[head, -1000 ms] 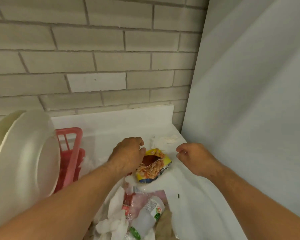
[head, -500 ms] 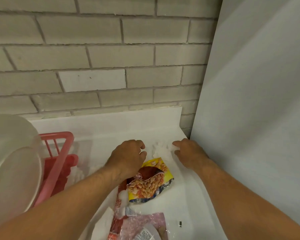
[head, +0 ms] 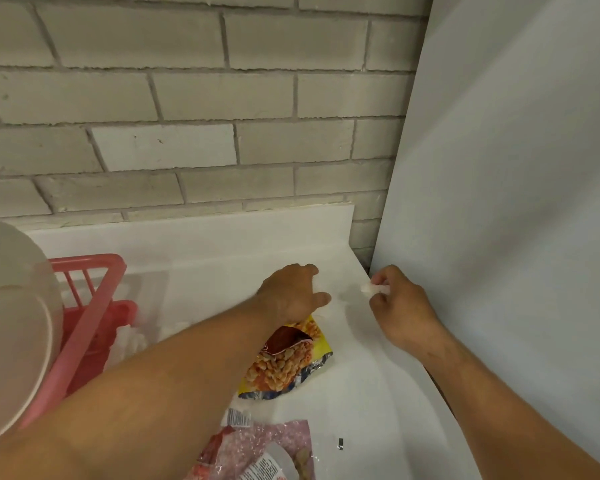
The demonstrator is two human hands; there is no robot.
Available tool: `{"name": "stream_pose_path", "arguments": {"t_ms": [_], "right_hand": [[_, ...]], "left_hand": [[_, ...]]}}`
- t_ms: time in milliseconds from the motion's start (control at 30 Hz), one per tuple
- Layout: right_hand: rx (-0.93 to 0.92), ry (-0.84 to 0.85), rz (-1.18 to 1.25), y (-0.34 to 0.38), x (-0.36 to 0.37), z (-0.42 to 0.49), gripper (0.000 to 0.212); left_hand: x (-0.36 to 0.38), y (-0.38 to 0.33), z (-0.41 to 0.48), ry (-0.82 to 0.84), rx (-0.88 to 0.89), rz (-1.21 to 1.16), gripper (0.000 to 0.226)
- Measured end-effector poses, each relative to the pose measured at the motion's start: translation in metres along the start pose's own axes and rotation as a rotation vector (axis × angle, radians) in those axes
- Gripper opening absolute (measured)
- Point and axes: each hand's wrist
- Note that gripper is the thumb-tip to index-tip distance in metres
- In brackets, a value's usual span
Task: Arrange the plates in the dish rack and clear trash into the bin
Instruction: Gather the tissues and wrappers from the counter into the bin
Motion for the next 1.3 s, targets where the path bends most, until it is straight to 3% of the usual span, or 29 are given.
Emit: {"name": "stream_pose_path", "arguments": {"t_ms": [67,167,333,433,533,667,733,800,867,1033,1133,1233,1300], "right_hand": [[-0.021,0.032,0.025,-0.002,0.002,-0.004,0.021],[-0.049,0.060,0.067,-0.006,0.009,-0.009,0.029],[-0.002,0.040,0.031,-0.007,0.007,-0.022,0.028],[0.003,0.058,0.049,0.009,0.006,-0.033,0.021],[-0.073,0.042,-0.071,0.037,0.012,-0.049,0.040],[-0.213,0.100,-0.273,0.067,0.030,-0.068,0.040],[-0.305,0.114,-0.348,0.078,0.043,-0.075,0.030],[-0.424,0.137,-0.474,0.086,0.056,-0.077,0.023],[-0.485,0.192,-0.603,0.090,0.068,-0.078,0.028],[-0.307,0.368,-0.682,0.082,0.085,-0.076,0.072],[-0.315,0.357,-0.733,0.076,0.091,-0.072,0.053],[-0.335,0.327,-0.635,0.069,0.094,-0.066,0.026],[-0.324,0.293,-0.565,0.063,0.094,-0.064,0.027]], "left_hand": [[0.007,-0.003,0.012,0.065,-0.027,0.032,0.070],[0.012,-0.004,0.022,0.074,-0.029,0.090,0.055],[-0.014,-0.001,0.010,-0.184,0.024,-0.132,0.035],[-0.055,0.001,-0.018,-0.248,0.057,-0.138,0.031],[-0.086,0.006,-0.051,-0.276,0.072,-0.113,0.025],[-0.100,0.015,-0.096,-0.318,0.008,-0.026,0.035],[-0.103,0.020,-0.115,-0.299,-0.024,0.012,0.032],[-0.104,0.027,-0.130,-0.242,-0.074,-0.031,0.013],[-0.105,0.032,-0.142,-0.196,-0.119,-0.054,0.019],[-0.110,0.042,-0.162,-0.198,-0.151,0.051,0.024],[-0.106,0.045,-0.168,-0.088,-0.216,0.161,0.026],[-0.093,0.051,-0.172,0.084,-0.234,0.298,0.017],[-0.082,0.055,-0.175,0.178,-0.213,0.381,0.013]]}}
Point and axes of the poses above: each hand's wrist, its own z-axis towards the middle knuckle, its own x-axis out of the palm, y = z × x, and after that the axes turned 12 degrees about x, right-handed
